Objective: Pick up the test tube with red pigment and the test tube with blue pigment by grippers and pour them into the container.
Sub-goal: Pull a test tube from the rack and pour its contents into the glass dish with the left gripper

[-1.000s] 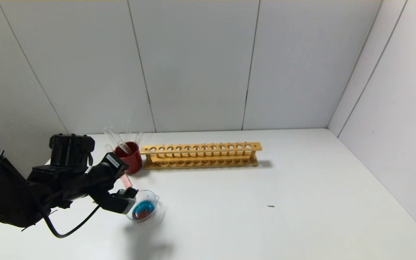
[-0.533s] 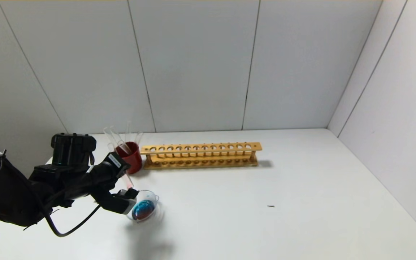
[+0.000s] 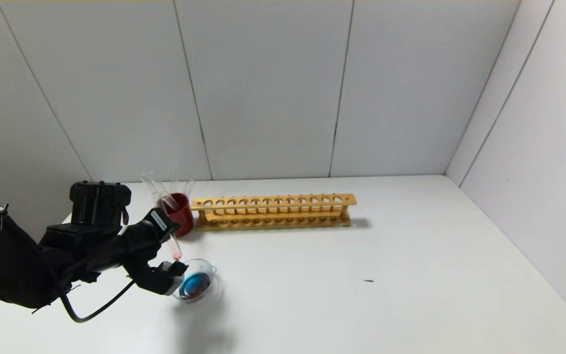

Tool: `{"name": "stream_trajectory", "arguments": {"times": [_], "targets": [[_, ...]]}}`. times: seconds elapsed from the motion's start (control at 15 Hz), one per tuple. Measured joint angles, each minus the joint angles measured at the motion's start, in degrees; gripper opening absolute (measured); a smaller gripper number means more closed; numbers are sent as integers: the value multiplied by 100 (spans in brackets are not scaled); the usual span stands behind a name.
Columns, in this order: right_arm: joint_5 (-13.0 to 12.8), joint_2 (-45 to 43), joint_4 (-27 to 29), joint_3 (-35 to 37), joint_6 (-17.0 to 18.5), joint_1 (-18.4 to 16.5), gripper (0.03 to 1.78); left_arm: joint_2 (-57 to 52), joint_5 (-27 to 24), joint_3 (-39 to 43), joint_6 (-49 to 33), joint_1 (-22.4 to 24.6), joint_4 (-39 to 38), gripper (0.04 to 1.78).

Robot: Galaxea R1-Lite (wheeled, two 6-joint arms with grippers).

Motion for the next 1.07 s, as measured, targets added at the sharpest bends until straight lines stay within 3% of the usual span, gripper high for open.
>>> {"name": "stream_trajectory", "arguments": {"times": [1.07], "targets": [[-2,0,0,0,2,0,175,44,-85,-41,625,-100,-17,32]]}}
